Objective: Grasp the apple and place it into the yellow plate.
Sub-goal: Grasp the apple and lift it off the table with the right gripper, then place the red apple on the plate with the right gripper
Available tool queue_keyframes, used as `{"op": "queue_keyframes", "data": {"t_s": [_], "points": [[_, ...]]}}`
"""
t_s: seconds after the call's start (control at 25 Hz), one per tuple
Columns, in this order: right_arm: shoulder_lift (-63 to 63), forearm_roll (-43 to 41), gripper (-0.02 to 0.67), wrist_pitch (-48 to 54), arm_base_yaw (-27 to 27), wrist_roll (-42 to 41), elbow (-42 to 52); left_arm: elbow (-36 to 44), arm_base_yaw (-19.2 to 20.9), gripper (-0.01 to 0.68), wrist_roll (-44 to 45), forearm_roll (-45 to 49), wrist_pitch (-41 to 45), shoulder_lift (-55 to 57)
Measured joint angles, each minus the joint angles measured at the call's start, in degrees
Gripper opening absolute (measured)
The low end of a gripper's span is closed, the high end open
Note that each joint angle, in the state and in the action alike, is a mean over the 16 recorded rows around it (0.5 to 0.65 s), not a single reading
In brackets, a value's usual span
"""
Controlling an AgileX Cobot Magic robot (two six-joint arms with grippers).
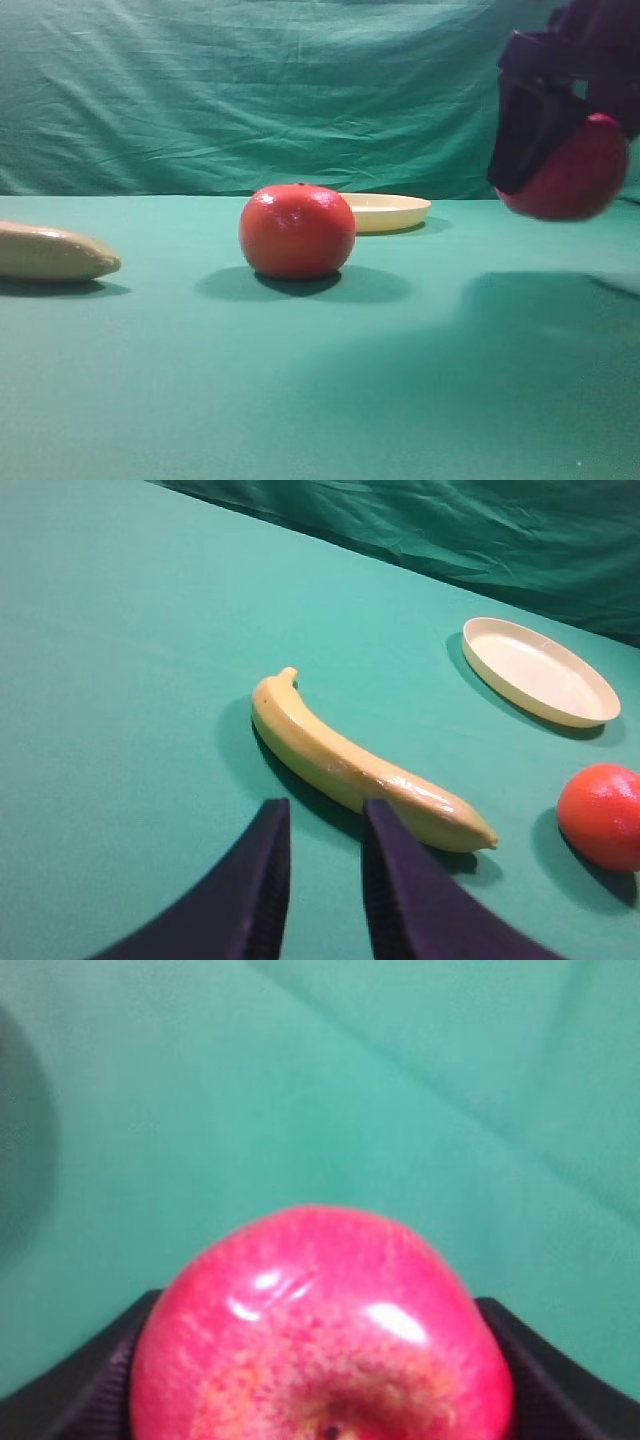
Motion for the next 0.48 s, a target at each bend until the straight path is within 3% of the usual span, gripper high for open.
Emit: {"op": "queue_keyframes", "data": {"t_s": [0.48], "points": [[22.9, 0.1, 0.525, 1.5, 0.0, -0.1, -27.2, 0.0, 0.0, 0.157, 0.0, 0.0, 0.0, 0.0]]}}
